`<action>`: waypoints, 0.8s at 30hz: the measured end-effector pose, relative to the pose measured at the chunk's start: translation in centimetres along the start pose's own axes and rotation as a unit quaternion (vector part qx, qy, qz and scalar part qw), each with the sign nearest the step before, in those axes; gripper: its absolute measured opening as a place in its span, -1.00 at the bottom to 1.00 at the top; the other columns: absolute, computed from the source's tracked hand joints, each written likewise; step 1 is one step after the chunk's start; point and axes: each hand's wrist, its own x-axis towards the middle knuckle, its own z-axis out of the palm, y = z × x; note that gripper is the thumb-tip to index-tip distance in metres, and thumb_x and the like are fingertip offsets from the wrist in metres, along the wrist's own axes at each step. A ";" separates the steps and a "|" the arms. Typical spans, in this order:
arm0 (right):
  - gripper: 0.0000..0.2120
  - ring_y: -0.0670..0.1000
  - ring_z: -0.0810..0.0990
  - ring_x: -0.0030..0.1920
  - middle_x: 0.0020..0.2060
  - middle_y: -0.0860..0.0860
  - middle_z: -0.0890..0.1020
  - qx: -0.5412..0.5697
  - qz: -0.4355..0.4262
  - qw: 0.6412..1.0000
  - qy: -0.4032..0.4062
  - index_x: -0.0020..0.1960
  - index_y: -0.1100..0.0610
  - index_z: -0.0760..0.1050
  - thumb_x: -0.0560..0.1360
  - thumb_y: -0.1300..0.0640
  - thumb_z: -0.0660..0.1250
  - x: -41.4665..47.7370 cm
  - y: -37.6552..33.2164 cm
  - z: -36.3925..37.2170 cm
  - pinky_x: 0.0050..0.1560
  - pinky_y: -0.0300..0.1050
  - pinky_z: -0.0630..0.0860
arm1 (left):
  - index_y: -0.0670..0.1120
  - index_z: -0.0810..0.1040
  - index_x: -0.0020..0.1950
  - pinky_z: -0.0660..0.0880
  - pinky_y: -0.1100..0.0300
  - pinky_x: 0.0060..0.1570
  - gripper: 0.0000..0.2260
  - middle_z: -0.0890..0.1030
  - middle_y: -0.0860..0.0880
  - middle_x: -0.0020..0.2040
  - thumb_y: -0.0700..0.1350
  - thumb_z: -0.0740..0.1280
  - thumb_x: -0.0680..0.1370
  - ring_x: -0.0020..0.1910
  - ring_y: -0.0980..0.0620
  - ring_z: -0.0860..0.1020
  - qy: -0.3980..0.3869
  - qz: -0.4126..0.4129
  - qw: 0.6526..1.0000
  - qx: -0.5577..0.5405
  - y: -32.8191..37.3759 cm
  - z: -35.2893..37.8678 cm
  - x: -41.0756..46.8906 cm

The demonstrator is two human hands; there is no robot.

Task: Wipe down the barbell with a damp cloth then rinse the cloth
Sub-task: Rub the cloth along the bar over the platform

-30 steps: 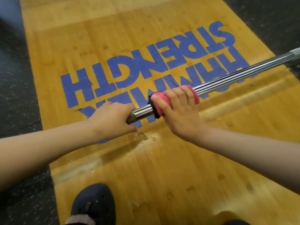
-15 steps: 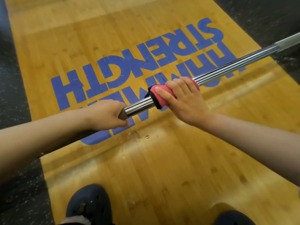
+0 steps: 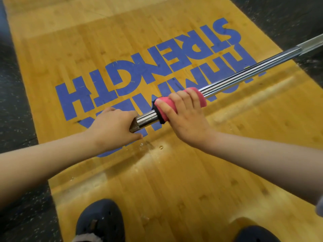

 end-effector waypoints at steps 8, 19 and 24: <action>-0.48 0.25 0.35 0.12 0.10 0.23 0.51 -0.009 -0.010 1.000 -0.022 0.36 0.15 0.28 0.40 0.25 0.14 1.3 -5.2 0.0 0.30 0.24 0.21 | -0.06 0.47 -0.22 0.14 0.12 0.44 -0.71 0.45 0.06 -0.46 0.12 0.26 0.55 -0.34 -0.01 0.48 0.097 0.003 0.994 0.052 -0.2 2.0 0.1; -0.56 0.21 0.46 0.06 0.08 0.19 0.55 -0.041 -0.052 0.998 -0.011 0.36 0.13 0.32 0.50 0.24 0.27 -0.6 5.0 -0.9 0.25 0.14 0.32 | -0.06 0.46 -0.21 0.45 0.29 -0.25 -0.75 0.65 0.03 -0.38 0.07 0.38 0.52 -0.28 0.16 0.64 -0.230 0.015 0.958 -0.168 -1.3 -1.1 2.7; -0.57 0.24 0.47 0.11 0.11 0.21 0.54 -0.063 -0.011 0.998 -0.025 0.37 0.13 0.30 0.53 0.21 0.29 -1.6 8.3 -1.2 0.31 0.19 0.31 | -0.09 0.43 -0.31 0.35 0.50 -0.28 -0.72 0.63 -0.14 -0.33 0.00 0.38 0.52 -0.11 0.00 0.69 -0.363 -0.007 0.876 -0.318 -1.8 -1.9 3.5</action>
